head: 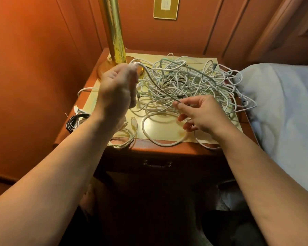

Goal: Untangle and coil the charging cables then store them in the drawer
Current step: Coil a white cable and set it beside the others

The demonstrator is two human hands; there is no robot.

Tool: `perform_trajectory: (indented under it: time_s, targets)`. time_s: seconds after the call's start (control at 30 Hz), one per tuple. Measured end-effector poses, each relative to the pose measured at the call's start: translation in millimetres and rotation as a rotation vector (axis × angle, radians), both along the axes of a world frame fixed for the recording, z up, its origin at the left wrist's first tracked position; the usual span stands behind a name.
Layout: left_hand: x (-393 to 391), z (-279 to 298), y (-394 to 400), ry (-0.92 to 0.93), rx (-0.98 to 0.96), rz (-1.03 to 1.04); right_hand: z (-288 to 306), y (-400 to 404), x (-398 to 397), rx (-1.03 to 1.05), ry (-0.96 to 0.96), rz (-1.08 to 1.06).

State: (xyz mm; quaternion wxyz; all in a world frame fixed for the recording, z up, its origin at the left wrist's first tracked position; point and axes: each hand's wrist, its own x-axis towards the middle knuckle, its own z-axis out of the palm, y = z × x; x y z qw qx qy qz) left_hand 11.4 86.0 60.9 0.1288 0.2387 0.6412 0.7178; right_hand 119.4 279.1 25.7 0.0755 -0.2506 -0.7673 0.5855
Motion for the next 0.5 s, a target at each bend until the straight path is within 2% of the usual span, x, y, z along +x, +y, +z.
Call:
perform_trajectory:
  time_s: [0.1, 0.2, 0.3, 0.4, 0.5]
  targets:
    - [-4, -8, 15, 0.321, -0.234, 0.018, 0, 4, -4, 0.047, 0.075, 0.021]
    - [-5, -19, 30, 0.502, -0.396, -0.064, 1, 4, -7, 0.122, 0.128, 0.038]
    - [-7, -25, 40, 0.773, -0.568, -0.122, 0, 6, -7, 0.216, 0.145, 0.047]
    - [-15, -27, 46, 0.883, -0.625, -0.126, -6, 11, -9, 0.254, 0.181, 0.008]
    - [-20, -30, 47, 0.876, -0.582, -0.132, -13, 18, -14, 0.207, 0.167, -0.049]
